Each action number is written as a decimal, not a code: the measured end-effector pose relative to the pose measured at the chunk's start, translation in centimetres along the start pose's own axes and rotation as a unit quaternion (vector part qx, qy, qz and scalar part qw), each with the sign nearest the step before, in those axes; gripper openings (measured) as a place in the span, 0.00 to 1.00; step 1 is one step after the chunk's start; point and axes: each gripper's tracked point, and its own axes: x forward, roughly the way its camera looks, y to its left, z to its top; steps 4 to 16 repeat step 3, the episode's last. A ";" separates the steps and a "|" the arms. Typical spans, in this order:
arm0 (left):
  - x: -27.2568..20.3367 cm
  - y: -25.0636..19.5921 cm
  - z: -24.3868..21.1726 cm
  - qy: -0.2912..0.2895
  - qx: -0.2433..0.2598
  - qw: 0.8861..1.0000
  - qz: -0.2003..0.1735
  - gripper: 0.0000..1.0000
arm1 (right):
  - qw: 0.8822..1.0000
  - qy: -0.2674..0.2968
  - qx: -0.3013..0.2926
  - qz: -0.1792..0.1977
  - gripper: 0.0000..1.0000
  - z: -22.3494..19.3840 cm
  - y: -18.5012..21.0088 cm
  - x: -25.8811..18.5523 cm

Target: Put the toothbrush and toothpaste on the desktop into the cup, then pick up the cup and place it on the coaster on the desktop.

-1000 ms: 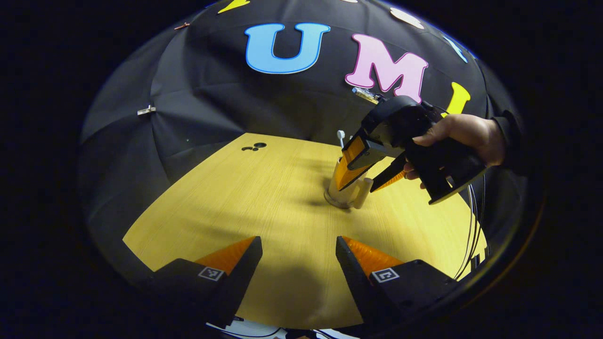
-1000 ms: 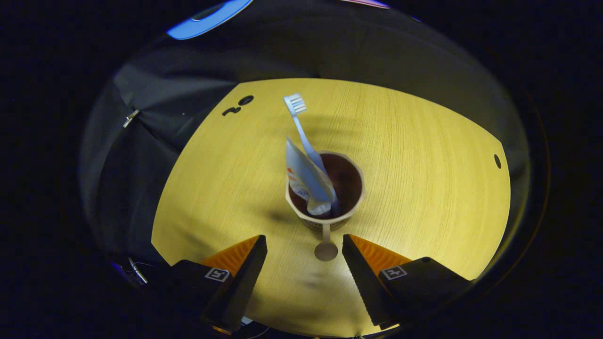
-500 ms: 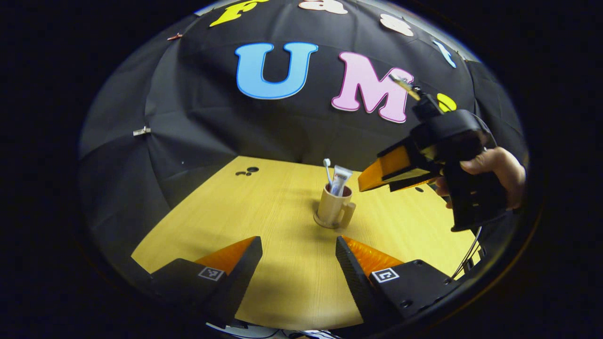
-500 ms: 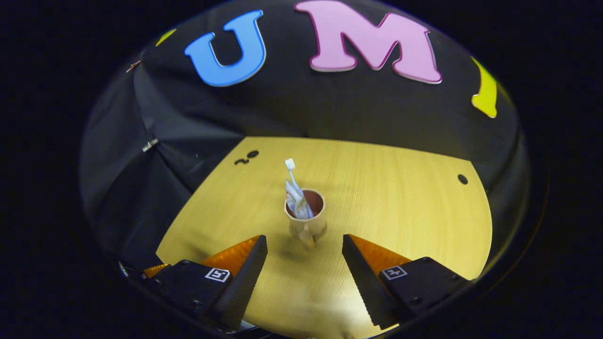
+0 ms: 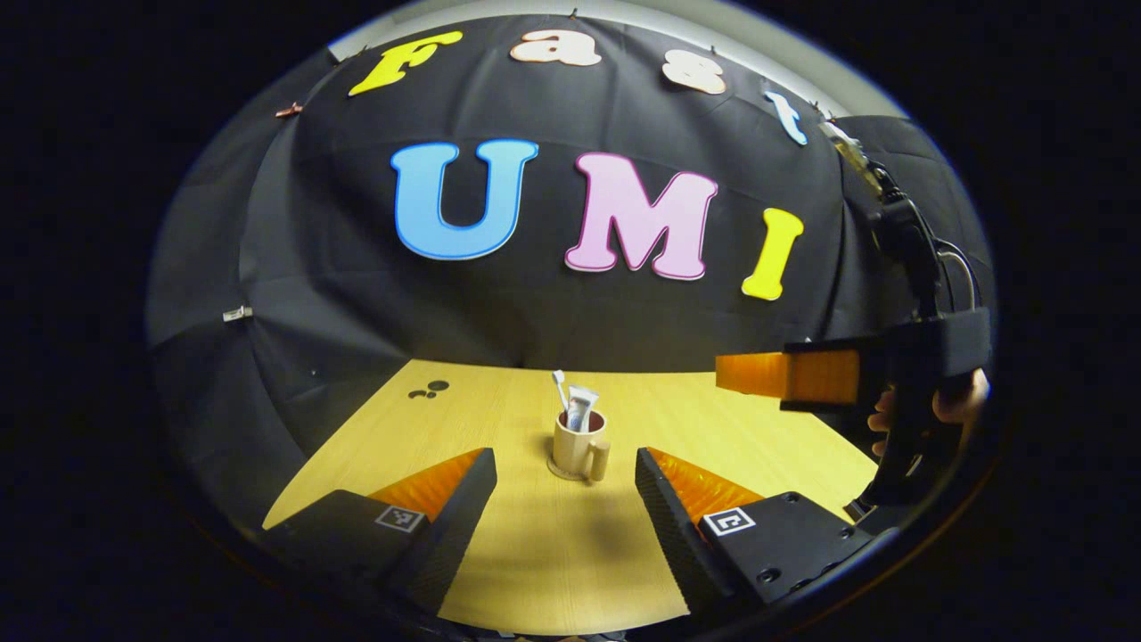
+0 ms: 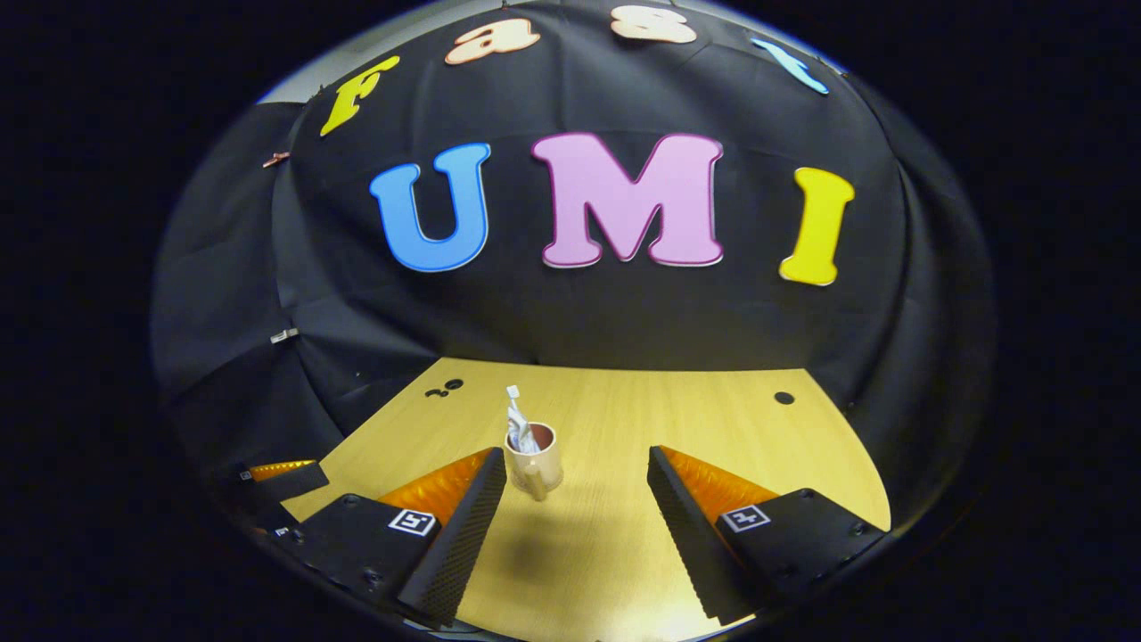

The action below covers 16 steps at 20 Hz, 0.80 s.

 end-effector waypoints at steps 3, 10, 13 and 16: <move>-1.7 -2.0 1.5 -0.027 -0.001 0.999 -0.019 0.97 | 0.998 -0.027 0.029 -0.044 0.99 -0.1 -2.9 -3.6; -1.7 -2.0 1.5 -0.027 -0.001 0.999 -0.019 0.97 | 0.998 -0.027 0.029 -0.044 0.99 -0.1 -2.9 -3.6; -1.7 -2.0 1.5 -0.027 -0.001 0.999 -0.019 0.97 | 0.998 -0.027 0.029 -0.044 0.99 -0.1 -2.9 -3.6; -1.7 -2.0 1.5 -0.027 -0.001 0.999 -0.019 0.97 | 0.998 -0.027 0.029 -0.044 0.99 -0.1 -2.9 -3.6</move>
